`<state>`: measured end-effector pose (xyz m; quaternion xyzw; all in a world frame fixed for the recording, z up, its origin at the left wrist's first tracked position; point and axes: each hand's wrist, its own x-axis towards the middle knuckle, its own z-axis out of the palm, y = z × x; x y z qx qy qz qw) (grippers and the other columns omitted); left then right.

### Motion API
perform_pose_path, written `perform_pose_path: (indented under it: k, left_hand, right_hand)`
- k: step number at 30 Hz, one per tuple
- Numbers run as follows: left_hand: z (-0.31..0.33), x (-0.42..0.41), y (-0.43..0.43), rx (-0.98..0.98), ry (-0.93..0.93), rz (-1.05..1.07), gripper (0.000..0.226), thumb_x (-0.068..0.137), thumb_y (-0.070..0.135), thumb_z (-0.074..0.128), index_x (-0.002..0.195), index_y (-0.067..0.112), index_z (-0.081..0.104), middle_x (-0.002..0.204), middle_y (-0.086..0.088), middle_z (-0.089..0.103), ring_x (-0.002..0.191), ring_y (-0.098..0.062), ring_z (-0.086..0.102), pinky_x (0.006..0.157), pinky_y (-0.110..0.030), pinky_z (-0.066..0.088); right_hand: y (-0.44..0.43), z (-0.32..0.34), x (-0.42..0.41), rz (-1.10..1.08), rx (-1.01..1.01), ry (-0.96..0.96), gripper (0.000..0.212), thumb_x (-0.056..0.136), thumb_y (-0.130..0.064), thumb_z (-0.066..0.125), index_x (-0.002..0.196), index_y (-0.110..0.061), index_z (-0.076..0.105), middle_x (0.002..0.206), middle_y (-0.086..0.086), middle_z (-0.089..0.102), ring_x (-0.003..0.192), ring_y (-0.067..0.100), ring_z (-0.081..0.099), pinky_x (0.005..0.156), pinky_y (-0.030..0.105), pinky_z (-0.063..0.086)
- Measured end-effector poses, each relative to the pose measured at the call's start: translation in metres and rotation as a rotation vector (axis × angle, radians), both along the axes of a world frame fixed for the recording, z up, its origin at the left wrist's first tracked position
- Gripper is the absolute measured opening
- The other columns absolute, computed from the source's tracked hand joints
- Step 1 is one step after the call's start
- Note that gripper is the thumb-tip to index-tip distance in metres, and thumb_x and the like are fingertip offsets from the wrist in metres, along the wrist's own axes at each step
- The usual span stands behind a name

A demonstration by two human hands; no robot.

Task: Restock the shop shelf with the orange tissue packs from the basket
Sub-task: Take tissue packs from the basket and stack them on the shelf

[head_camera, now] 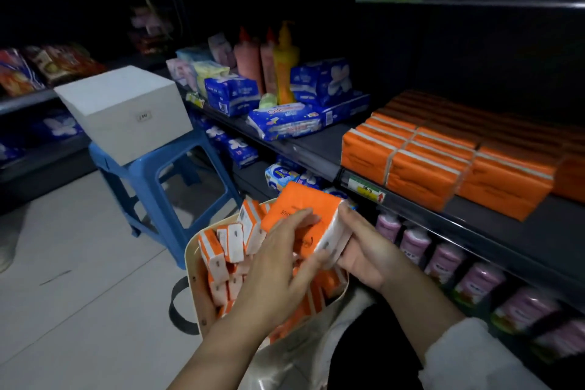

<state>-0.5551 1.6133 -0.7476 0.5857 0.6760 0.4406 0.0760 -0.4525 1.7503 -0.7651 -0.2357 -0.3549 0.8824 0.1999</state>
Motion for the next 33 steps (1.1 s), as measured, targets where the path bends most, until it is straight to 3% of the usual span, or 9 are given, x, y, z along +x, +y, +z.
perform_pose_path:
  k: [4,7,10,14,16,19,24,27,33]
  left_hand:
    - [0.019,0.014,0.016,0.102,-0.065,0.004,0.03,0.097,0.03,0.042,0.124,0.041,0.041,0.122,0.02,0.059,0.118,0.006,0.051,0.097,-0.018,0.042]
    - [0.034,0.029,0.032,0.147,-0.006,-0.002,0.037,0.092,0.025,0.051,0.123,0.044,0.042,0.123,0.025,0.051,0.117,0.009,0.047,0.097,-0.012,0.037]
    - [0.046,0.046,0.052,0.176,0.012,0.119,0.063,0.077,0.048,0.061,0.133,0.039,0.033,0.137,0.019,0.034,0.13,0.004,0.028,0.105,-0.008,0.019]
    - [0.061,0.084,0.079,-0.006,-0.586,0.205,0.108,0.062,0.031,0.086,0.146,0.027,0.018,0.135,0.017,0.034,0.131,-0.01,0.035,0.112,-0.035,0.03]
    - [0.061,0.103,0.096,-0.054,-1.048,0.03,0.087,0.062,0.006,0.082,0.136,0.018,0.038,0.115,0.008,0.059,0.103,-0.015,0.061,0.096,-0.04,0.048]
    - [0.046,0.126,0.119,-0.213,-1.356,-0.112,0.04,0.061,0.013,0.074,0.099,0.016,0.06,0.086,-0.006,0.066,0.074,-0.019,0.06,0.074,-0.033,0.054]
    - [0.031,0.145,0.143,-0.208,-1.585,-0.079,0.032,0.082,0.009,0.06,0.113,0.014,0.057,0.075,-0.002,0.072,0.063,-0.013,0.068,0.058,-0.028,0.058]
    - [0.026,0.141,0.155,-0.129,-1.668,-0.056,0.029,0.091,0.013,0.051,0.119,0.012,0.056,0.081,-0.003,0.074,0.069,-0.015,0.07,0.073,-0.038,0.057]
    - [0.025,0.127,0.169,-0.195,-1.577,-0.027,0.014,0.091,0.024,0.05,0.095,0.017,0.062,0.072,-0.002,0.073,0.06,-0.016,0.069,0.067,-0.035,0.047]
  right_hand:
    - [0.004,0.008,0.017,-0.084,0.076,0.09,0.058,0.063,-0.048,0.081,0.097,-0.011,0.053,0.083,0.017,0.055,0.073,0.028,0.061,0.067,0.042,0.05]
    - [0.009,0.017,0.036,-0.126,0.063,0.191,0.089,0.064,-0.047,0.082,0.131,-0.002,0.043,0.122,0.02,0.051,0.112,0.038,0.051,0.098,0.057,0.041]
    - [0.018,0.033,0.065,-0.158,0.128,0.285,0.086,0.071,-0.048,0.075,0.14,-0.011,0.039,0.137,0.019,0.049,0.127,0.036,0.046,0.105,0.055,0.036]
    - [0.031,0.053,0.109,-0.212,0.25,0.222,0.087,0.056,-0.051,0.083,0.128,-0.013,0.052,0.125,0.019,0.06,0.103,0.029,0.065,0.073,0.037,0.057]
    - [0.039,0.054,0.132,-0.239,0.287,0.156,0.083,0.06,-0.047,0.082,0.128,-0.011,0.052,0.119,0.022,0.062,0.1,0.034,0.066,0.07,0.04,0.058]
    - [0.055,0.047,0.168,-0.294,0.309,0.071,0.062,0.082,-0.027,0.069,0.136,-0.011,0.044,0.112,0.021,0.065,0.107,0.041,0.06,0.083,0.051,0.053]
    - [0.072,0.038,0.196,-0.516,0.231,-0.068,0.04,0.087,0.0,0.052,0.125,-0.015,0.053,0.113,0.013,0.067,0.1,0.028,0.067,0.084,0.046,0.054]
    - [0.087,0.037,0.21,-0.612,0.191,-0.157,0.036,0.087,0.001,0.05,0.12,-0.012,0.051,0.114,0.016,0.065,0.101,0.029,0.064,0.09,0.052,0.05]
    - [0.116,0.028,0.237,-0.634,0.182,-0.229,0.043,0.078,-0.005,0.057,0.121,-0.01,0.052,0.116,0.016,0.064,0.104,0.032,0.064,0.086,0.051,0.052]
